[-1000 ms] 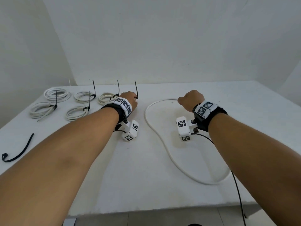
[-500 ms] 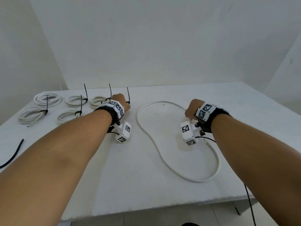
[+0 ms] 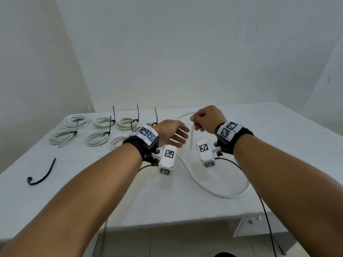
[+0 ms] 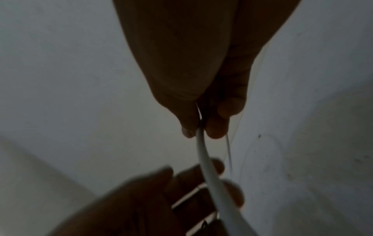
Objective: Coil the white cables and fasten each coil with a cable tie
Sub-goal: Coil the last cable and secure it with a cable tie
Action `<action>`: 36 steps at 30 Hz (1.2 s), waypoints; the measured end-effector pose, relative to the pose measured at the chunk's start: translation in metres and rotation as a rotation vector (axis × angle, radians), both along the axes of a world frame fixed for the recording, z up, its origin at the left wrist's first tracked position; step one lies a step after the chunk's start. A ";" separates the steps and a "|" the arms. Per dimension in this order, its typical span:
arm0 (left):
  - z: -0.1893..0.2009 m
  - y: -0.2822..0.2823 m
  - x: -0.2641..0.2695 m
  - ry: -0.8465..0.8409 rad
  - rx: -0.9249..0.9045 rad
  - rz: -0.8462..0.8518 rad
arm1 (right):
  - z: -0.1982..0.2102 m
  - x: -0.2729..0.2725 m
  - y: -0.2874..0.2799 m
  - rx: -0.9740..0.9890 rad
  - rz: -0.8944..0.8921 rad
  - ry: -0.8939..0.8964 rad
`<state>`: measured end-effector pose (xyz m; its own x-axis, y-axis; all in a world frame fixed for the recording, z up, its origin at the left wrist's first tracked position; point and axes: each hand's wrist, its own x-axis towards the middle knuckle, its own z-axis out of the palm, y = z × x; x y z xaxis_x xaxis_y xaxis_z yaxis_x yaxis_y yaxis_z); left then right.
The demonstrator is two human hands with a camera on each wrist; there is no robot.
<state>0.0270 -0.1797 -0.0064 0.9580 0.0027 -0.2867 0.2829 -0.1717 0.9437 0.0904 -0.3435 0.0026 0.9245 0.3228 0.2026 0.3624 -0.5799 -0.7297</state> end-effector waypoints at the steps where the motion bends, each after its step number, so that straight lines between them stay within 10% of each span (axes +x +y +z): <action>1: 0.001 -0.004 -0.009 0.005 -0.046 -0.023 | 0.001 -0.007 0.005 -0.016 0.025 -0.037; 20: 0.019 0.020 -0.139 -0.085 -0.565 -0.173 | 0.019 -0.072 0.028 0.079 0.500 -0.252; 29: 0.051 0.025 -0.149 -0.374 -0.818 -0.218 | -0.002 -0.072 0.041 0.570 0.486 0.007; 36: 0.055 0.027 -0.128 -0.590 -0.817 -0.020 | -0.018 -0.080 0.053 0.398 0.358 -0.126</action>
